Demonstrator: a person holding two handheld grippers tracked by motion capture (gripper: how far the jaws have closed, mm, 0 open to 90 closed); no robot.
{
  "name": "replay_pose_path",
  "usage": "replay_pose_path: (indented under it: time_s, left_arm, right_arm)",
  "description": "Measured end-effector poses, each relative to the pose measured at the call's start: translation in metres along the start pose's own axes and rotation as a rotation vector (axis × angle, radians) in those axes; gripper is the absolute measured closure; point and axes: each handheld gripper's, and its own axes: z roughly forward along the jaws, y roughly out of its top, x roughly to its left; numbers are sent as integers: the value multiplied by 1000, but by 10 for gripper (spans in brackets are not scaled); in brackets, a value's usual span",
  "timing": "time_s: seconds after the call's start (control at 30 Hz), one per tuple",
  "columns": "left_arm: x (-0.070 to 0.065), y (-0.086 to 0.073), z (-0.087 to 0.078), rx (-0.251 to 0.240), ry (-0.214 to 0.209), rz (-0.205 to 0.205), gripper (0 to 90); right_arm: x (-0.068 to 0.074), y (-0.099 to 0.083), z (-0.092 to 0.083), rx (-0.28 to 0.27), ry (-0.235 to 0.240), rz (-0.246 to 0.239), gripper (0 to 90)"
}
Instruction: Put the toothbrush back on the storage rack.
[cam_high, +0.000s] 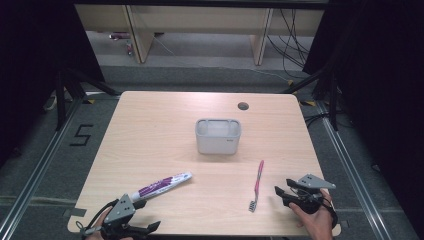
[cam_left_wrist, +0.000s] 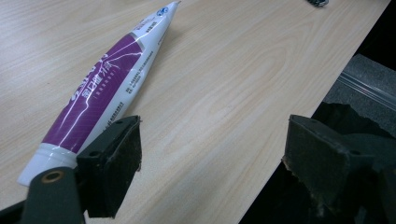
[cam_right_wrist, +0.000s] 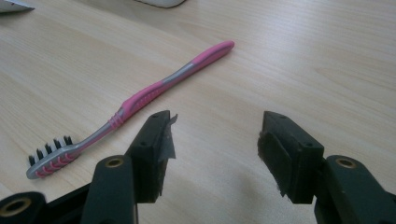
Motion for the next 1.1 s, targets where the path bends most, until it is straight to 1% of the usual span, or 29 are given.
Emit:
replay_pose_path:
  time_s: [0.03,0.07,0.13,0.17,0.2,0.23,0.27,0.3,0.33,0.37,0.47,0.5,0.53,0.6,0.63,0.67,0.7,0.73,0.77,0.8,0.83,0.87,0.9,0.93,0.97,1.0,1.03,1.07,1.1]
  left_arm:
    - [-1,0,0,-7,-5,-7,184]
    - [0,0,-1,7,1,2,184]
    - [-1,1,-1,10,1,1,184]
    - [-1,1,-1,11,-1,1,184]
    - [-1,1,-1,11,-1,1,184]
    - [-1,0,0,2,1,0,184]
    - [-1,0,-1,10,1,1,184]
    - [-1,0,0,8,1,-1,184]
    - [1,0,-1,28,14,25,184]
    - [0,0,0,25,15,22,184]
    - [1,1,-1,37,2,22,184]
    - [-1,0,0,10,-6,-1,184]
    - [0,0,0,15,-1,0,184]
    - [0,0,0,17,-10,-2,184]
    - [0,0,0,16,-6,0,184]
    - [0,0,0,16,-6,0,184]
    - [-1,0,1,10,-7,-9,184]
    - [-1,0,1,10,-7,-8,184]
    - [-1,0,1,10,-7,-8,184]
    - [-1,0,0,14,-2,-6,183]
    - [0,0,0,19,-1,0,184]
    - [0,0,0,15,0,0,184]
    - [0,0,1,11,-2,-5,184]
    - [1,0,0,25,-3,10,184]
    - [0,0,1,9,-3,-8,184]
    - [0,0,1,11,-2,-7,184]
    - [1,0,0,22,-2,6,184]
    - [0,0,1,12,0,-9,184]
    - [0,0,1,12,-1,-8,184]
  right_arm:
    - [0,0,0,-1,-7,-8,440]
    - [2,0,0,5,5,24,440]
    - [3,0,0,17,21,34,444]
    - [1,0,1,1,18,-9,452]
    - [2,1,0,5,21,-5,457]
    - [1,2,0,10,18,-18,464]
    - [4,2,0,10,29,9,475]
    - [4,4,0,4,32,-5,492]
    - [3,5,-1,-6,30,-30,501]
    - [3,7,-1,-8,22,-45,513]
    - [4,11,0,-12,34,-54,588]
    - [5,12,1,-10,39,-57,628]
    - [5,13,1,-5,47,-60,655]
    - [7,16,3,2,66,-43,712]
    - [10,18,2,20,69,-19,741]
    - [10,19,3,10,72,-29,766]
    - [8,20,5,-13,71,-58,797]
    - [7,22,5,-8,75,-75,816]
    - [10,22,5,5,86,-33,833]
    - [7,24,7,-9,81,-67,847]
    - [8,25,8,8,99,-53,859]
    - [8,26,9,14,93,-65,863]
    - [8,26,11,12,104,-61,870]
    - [9,27,11,13,89,-41,876]
    - [8,28,13,6,95,-55,884]
    - [8,28,15,1,100,-63,886]
    - [8,29,16,8,106,-53,888]
    - [10,29,16,15,95,-31,889]
    - [8,31,18,9,96,-57,889]
